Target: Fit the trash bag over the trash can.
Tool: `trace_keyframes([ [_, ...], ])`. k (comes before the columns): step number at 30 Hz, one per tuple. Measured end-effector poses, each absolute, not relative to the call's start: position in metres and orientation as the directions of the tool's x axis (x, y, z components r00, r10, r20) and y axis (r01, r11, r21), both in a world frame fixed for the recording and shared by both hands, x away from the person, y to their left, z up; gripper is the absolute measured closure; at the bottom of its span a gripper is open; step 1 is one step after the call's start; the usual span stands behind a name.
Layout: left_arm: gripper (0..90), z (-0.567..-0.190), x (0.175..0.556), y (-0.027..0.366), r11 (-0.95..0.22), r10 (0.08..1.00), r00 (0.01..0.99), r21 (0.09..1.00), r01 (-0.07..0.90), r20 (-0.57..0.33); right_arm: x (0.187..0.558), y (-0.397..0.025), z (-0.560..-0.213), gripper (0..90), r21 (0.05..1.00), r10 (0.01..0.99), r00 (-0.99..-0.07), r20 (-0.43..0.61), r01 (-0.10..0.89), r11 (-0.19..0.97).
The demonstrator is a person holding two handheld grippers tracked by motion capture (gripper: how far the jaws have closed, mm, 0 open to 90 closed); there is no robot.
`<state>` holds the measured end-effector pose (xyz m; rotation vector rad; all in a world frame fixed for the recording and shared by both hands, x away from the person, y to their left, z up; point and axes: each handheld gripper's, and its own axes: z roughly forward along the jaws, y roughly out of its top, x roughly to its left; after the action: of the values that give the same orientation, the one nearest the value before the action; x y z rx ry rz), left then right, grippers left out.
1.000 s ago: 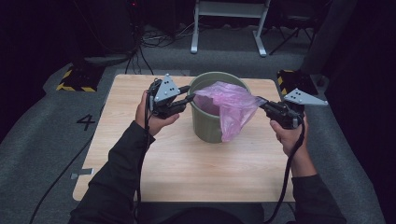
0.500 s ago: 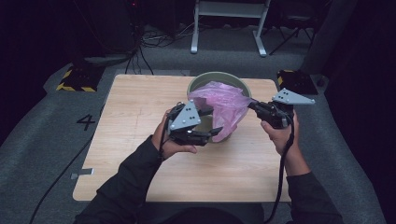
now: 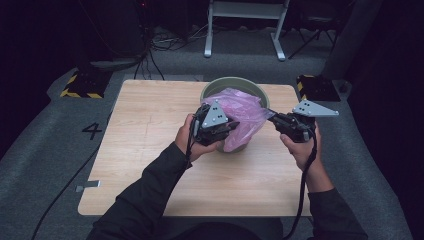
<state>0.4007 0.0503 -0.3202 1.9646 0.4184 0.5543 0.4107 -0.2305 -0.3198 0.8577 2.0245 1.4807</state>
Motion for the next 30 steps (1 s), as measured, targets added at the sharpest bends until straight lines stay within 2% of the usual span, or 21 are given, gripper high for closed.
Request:
trace_keyframes([
  [1, 88.7, -0.321, 0.402, 0.052, -0.432, 0.516, 0.833, 0.900, 0.052, 0.199, 0.411, -0.230, -0.320, 88.8, 0.955, 0.730, -0.684, -0.019, 0.203, 0.215],
  [2, 89.7, -0.322, 0.403, 0.054, -0.435, 0.521, 0.828, 0.899, 0.052, 0.204, 0.411, -0.230, -0.321, 88.7, 0.955, 0.732, -0.681, -0.022, 0.203, 0.217],
  [8, 90.0, -0.327, 0.404, 0.077, -0.426, 0.506, 0.841, 0.903, 0.050, 0.192, 0.414, -0.237, -0.322, 89.1, 0.956, 0.769, -0.640, -0.007, 0.220, 0.193],
  [18, 90.0, -0.340, 0.400, 0.128, -0.379, 0.559, 0.816, 0.921, 0.093, 0.148, 0.429, -0.260, -0.329, 89.3, 0.944, 0.838, -0.543, 0.054, 0.302, 0.135],
  [26, 90.0, -0.358, 0.401, 0.148, -0.403, 0.629, 0.754, 0.909, 0.108, 0.189, 0.440, -0.269, -0.339, 89.2, 0.925, 0.851, -0.518, 0.083, 0.358, 0.127],
  [30, 90.0, -0.365, 0.414, 0.162, -0.336, 0.661, 0.742, 0.929, 0.156, 0.114, 0.447, -0.276, -0.342, 89.2, 0.921, 0.859, -0.504, 0.090, 0.371, 0.121],
])
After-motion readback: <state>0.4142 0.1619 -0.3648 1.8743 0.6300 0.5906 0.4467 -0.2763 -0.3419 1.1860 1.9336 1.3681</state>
